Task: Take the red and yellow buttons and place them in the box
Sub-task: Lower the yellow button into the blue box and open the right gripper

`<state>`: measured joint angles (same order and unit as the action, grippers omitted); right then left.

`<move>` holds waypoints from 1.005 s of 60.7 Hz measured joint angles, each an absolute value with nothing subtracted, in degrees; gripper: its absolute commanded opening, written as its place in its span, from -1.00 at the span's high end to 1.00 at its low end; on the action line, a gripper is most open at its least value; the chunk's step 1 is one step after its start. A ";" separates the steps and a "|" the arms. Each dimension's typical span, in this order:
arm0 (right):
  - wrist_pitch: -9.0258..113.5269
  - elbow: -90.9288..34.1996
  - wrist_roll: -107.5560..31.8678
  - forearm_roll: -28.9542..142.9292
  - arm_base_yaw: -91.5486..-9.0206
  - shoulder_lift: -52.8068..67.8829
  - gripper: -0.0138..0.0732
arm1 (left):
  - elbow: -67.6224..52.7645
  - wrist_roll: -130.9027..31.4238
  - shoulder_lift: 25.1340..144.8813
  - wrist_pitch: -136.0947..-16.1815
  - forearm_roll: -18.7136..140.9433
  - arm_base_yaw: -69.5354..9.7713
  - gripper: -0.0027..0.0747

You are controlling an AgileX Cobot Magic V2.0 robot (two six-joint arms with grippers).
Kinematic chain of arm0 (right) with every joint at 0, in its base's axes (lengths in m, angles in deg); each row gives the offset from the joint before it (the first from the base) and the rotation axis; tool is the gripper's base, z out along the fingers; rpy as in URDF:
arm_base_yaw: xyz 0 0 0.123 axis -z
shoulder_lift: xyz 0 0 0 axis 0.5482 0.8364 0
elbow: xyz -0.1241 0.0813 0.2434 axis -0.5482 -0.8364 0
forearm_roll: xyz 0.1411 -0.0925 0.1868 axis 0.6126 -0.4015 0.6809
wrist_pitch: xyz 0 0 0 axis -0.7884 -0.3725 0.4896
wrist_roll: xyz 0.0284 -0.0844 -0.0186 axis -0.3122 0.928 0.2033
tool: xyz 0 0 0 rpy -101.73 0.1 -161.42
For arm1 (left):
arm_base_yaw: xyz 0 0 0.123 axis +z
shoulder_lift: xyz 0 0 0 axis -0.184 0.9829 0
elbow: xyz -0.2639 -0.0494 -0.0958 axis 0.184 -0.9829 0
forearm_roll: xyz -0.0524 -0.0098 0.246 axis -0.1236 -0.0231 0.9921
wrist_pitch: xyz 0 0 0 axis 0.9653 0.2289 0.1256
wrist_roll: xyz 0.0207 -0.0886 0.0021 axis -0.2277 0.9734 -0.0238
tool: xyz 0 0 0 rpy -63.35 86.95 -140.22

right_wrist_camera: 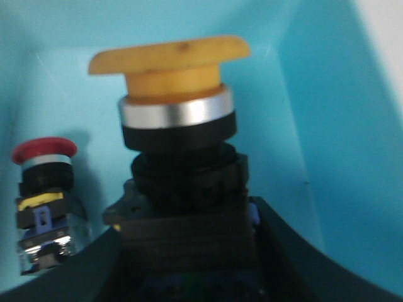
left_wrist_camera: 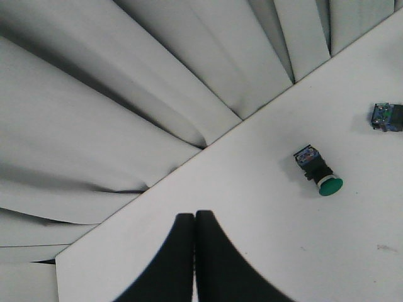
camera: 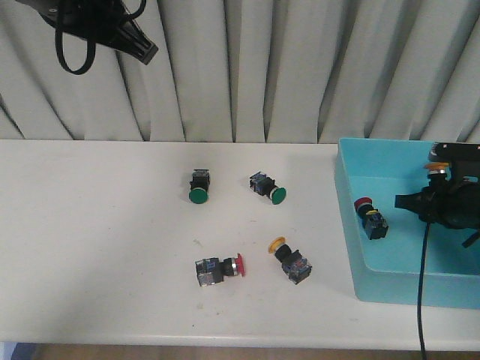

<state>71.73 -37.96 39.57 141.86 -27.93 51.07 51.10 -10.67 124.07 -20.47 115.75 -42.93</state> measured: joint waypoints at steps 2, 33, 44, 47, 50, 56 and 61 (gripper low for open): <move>71.58 -37.47 39.57 141.99 -27.93 52.24 0.61 | 51.10 -10.67 124.14 -20.44 115.71 -42.93 0.95; 67.95 -34.80 39.57 141.99 -27.93 62.77 -0.38 | 51.10 -7.65 124.14 -20.13 115.57 -42.93 0.95; 67.75 -34.69 39.57 141.99 -27.93 62.01 -0.47 | 51.10 -7.62 124.14 -20.06 115.57 -42.93 0.95; 67.75 -34.69 39.69 141.99 -27.93 60.81 -0.47 | 51.10 -7.62 124.14 -20.06 115.55 -42.93 0.95; 67.75 -34.69 39.74 141.99 -27.93 59.33 -0.47 | 51.10 -7.62 124.14 -20.06 115.55 -42.93 0.95; 67.37 -34.69 39.74 141.99 -27.93 54.36 -0.46 | 51.10 -7.58 124.14 -20.06 115.55 -42.93 0.95; 66.41 -34.69 39.74 141.58 -27.93 49.11 -0.46 | 51.10 -7.58 124.14 -20.06 115.55 -42.93 0.95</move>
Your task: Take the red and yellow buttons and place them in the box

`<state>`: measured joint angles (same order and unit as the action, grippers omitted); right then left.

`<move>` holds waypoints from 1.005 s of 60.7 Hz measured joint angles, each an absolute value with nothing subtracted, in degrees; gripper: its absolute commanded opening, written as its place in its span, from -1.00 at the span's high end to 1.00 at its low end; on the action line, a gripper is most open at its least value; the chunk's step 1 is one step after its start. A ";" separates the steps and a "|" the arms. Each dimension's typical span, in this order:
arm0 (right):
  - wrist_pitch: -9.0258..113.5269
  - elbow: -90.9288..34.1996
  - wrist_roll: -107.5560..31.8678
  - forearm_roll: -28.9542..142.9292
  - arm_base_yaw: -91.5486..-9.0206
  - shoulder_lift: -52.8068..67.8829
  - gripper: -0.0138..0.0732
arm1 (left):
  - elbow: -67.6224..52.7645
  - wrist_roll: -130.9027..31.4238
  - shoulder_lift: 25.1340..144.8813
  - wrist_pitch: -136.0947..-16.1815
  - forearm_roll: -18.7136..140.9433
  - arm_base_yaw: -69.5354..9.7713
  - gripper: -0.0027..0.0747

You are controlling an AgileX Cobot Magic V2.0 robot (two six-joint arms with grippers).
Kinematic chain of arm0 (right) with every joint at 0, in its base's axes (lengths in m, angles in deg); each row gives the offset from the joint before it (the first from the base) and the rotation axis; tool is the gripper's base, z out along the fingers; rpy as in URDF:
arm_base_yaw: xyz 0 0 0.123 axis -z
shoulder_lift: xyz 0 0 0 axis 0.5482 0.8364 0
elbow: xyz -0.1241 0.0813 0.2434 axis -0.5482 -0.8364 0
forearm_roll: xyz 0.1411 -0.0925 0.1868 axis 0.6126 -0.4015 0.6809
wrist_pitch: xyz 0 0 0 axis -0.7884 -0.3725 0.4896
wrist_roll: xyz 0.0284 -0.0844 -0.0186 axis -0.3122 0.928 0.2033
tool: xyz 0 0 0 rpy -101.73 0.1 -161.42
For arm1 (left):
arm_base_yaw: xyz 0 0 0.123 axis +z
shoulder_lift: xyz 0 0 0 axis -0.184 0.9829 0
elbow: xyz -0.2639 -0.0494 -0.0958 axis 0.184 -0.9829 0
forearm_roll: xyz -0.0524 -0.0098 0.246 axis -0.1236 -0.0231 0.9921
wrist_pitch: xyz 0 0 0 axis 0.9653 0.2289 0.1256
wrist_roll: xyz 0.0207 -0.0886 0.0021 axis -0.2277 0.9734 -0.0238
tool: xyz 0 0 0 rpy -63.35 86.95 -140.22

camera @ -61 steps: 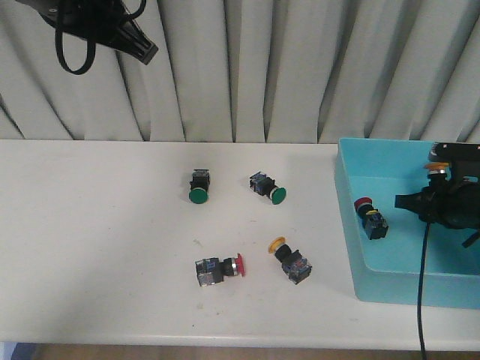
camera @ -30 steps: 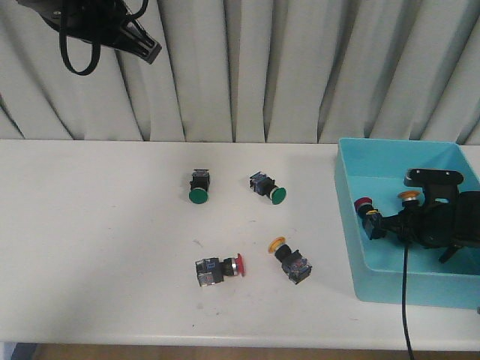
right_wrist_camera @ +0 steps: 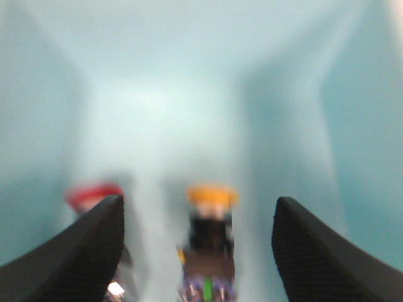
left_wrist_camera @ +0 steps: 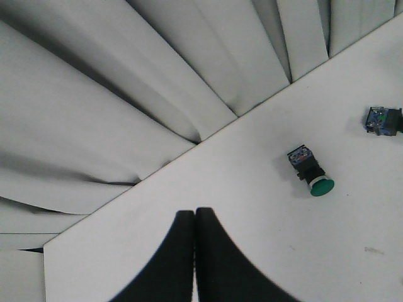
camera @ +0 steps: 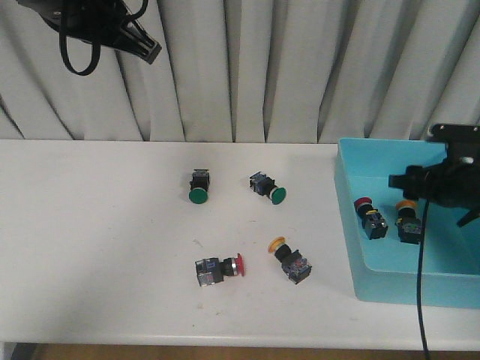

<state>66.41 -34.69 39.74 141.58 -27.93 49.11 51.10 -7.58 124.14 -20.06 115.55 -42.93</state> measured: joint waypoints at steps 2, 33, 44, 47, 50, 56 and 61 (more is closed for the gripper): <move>65.75 -34.69 39.74 141.24 -27.93 46.43 -0.46 | 51.10 -7.58 124.14 -20.06 115.55 -42.93 0.95; 59.90 -38.57 39.74 139.61 -28.90 5.36 -0.25 | 51.10 -7.51 124.14 -20.12 113.78 -42.93 0.95; 61.81 -43.04 39.74 135.72 -34.28 -2.49 0.48 | 51.10 -7.51 124.14 -20.12 113.62 -42.93 0.95; 62.94 -43.88 39.74 134.53 -35.75 -3.95 0.71 | 51.10 -7.51 124.14 -20.12 113.56 -42.93 0.95; 63.82 -44.34 39.74 134.03 -36.70 -4.93 0.71 | 51.10 -7.51 124.14 -20.17 113.56 -42.93 0.95; 64.82 -44.69 39.74 133.89 -37.45 -6.14 0.70 | 51.10 -7.51 124.14 -20.10 113.56 -42.93 0.95; 65.41 -44.69 39.74 133.89 -37.44 -6.43 0.70 | 51.10 -7.51 124.14 -20.05 113.56 -42.93 0.95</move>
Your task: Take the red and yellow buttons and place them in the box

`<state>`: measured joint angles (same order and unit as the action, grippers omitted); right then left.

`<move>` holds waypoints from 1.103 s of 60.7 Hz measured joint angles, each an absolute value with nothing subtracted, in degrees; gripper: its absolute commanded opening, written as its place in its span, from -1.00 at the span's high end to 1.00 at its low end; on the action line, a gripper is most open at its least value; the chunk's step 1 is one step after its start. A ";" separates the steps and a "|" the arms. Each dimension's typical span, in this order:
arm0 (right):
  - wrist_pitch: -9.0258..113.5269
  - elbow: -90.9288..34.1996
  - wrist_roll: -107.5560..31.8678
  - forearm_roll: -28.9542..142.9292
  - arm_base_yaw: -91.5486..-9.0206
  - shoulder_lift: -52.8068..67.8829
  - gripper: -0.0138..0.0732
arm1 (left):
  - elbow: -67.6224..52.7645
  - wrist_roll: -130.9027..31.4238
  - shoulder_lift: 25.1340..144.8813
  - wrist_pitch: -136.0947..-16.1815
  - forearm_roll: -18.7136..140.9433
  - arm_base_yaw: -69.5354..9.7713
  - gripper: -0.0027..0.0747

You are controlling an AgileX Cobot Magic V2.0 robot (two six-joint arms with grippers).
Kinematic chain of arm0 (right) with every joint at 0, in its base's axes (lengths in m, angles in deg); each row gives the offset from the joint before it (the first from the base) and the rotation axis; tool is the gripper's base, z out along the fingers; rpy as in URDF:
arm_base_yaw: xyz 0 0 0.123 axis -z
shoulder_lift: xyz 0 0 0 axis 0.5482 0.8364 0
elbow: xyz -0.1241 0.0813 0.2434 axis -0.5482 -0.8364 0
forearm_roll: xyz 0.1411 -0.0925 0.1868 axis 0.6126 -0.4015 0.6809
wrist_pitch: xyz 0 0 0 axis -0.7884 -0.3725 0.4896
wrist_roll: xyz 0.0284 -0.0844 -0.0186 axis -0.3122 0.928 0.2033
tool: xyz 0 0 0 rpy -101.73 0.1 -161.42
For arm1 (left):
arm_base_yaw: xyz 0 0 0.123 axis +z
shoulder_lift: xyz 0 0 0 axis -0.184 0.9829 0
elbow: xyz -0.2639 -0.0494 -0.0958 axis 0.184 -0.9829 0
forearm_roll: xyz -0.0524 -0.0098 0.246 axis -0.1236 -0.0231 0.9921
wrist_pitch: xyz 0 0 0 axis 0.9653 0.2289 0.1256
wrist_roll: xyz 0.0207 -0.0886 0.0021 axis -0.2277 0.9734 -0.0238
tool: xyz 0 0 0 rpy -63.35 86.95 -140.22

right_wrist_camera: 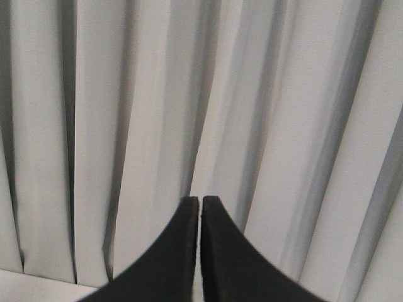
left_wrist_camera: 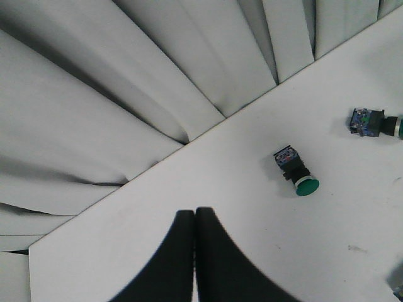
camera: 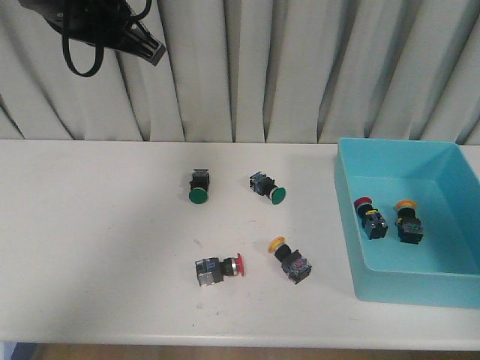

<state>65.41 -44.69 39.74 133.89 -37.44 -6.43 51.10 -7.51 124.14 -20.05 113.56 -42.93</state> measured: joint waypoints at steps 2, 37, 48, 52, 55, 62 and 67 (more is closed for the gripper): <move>65.50 -44.69 39.74 133.97 -37.44 -6.43 0.70 | 51.10 -7.51 124.14 -19.99 113.56 -42.93 0.95; 66.03 -44.69 39.74 141.79 -37.44 -6.43 0.70 | 51.10 -7.51 124.14 -18.96 113.56 -42.93 0.95; 66.03 -44.69 39.74 141.79 -37.44 -6.43 0.70 | 51.10 -7.51 124.14 -18.96 113.56 -42.93 0.95; 66.03 -44.69 39.74 141.79 -37.44 -6.43 0.70 | 51.10 -7.51 124.14 -18.96 113.56 -42.93 0.95; 66.03 -44.69 39.74 141.79 -37.44 -6.43 0.70 | 51.10 -7.51 124.14 -18.96 113.56 -42.93 0.95; 66.03 -44.69 39.74 141.79 -37.44 -6.43 0.70 | 51.10 -7.51 124.14 -18.96 113.56 -42.93 0.95; 66.03 -44.69 39.74 141.79 -37.44 -6.43 0.70 | 51.10 -7.51 124.14 -18.96 113.56 -42.93 0.95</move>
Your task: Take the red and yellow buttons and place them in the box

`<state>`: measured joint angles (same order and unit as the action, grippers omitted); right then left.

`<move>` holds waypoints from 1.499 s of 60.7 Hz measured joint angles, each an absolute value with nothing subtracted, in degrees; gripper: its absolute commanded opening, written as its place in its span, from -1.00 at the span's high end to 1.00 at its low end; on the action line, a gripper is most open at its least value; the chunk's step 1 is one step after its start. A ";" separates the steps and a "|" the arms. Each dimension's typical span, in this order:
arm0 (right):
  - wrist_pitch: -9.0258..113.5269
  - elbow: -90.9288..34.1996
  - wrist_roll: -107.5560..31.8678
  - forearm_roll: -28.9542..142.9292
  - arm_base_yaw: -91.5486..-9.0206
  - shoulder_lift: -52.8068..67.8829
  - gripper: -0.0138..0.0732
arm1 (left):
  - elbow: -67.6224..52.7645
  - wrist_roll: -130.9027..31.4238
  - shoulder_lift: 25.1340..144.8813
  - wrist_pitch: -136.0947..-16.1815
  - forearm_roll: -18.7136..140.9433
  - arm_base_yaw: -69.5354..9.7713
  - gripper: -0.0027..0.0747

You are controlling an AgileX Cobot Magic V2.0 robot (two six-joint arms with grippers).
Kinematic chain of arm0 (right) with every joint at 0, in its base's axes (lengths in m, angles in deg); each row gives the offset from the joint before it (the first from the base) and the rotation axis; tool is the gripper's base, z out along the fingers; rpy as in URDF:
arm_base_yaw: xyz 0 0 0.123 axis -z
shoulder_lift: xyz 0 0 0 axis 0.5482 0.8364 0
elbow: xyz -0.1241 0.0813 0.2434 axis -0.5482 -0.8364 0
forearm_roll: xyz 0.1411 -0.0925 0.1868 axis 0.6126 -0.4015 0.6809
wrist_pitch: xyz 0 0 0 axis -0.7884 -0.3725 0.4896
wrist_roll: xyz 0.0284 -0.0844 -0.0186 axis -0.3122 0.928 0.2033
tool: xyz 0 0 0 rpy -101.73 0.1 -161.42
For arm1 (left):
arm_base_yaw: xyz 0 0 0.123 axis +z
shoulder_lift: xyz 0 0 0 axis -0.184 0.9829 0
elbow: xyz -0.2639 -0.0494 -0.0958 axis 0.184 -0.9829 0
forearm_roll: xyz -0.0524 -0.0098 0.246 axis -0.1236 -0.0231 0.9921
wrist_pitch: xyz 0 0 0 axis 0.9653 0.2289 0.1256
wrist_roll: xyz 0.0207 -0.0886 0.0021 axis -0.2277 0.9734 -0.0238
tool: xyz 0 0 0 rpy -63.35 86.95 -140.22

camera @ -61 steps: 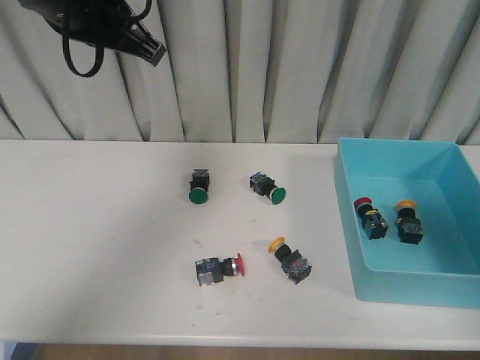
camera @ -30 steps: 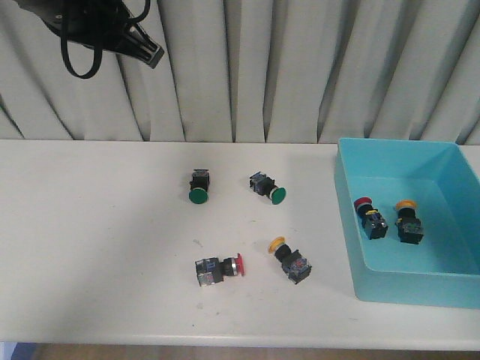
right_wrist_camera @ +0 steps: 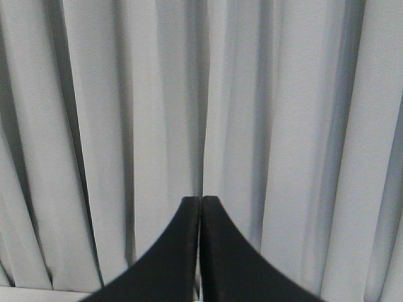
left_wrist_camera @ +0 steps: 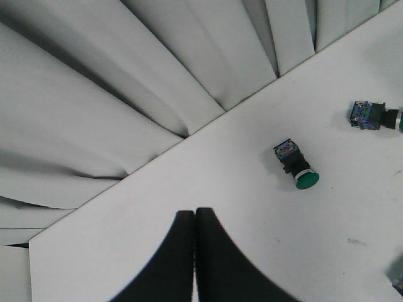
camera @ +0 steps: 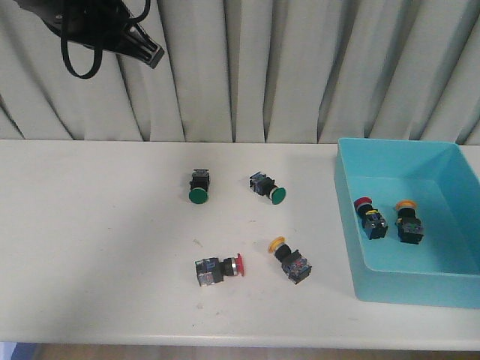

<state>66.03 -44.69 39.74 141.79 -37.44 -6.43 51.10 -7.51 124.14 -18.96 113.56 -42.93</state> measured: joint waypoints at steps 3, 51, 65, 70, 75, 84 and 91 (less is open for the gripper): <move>66.03 -44.69 39.74 141.79 -37.44 -6.43 0.70 | 51.10 -7.51 124.14 -18.96 113.56 -42.93 0.95; 66.40 -44.69 39.74 141.81 -37.44 -6.43 0.70 | 46.26 -7.85 113.92 -20.50 109.73 -42.93 0.95; 66.40 -44.69 39.74 141.87 -37.44 -6.43 0.70 | 15.44 -7.53 92.77 -37.69 109.52 -42.93 0.95; 66.40 -44.69 39.74 141.92 -37.44 -6.43 0.70 | -0.60 -7.28 84.89 -48.88 109.16 -42.25 0.95; 66.45 -44.69 39.74 141.92 -37.44 -6.43 0.70 | -14.86 -4.90 76.33 -63.57 108.49 -39.19 0.95; 66.45 -44.69 39.74 141.92 -37.44 -6.43 0.70 | -35.74 0.17 64.13 -81.66 105.65 -30.97 0.95; 66.45 -44.69 39.74 141.92 -37.44 -6.43 0.70 | -47.80 1.18 58.26 -88.97 101.09 -25.54 0.95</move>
<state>66.45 -44.69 39.74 141.92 -37.44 -6.43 -47.80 1.18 58.26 -88.97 101.09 -25.54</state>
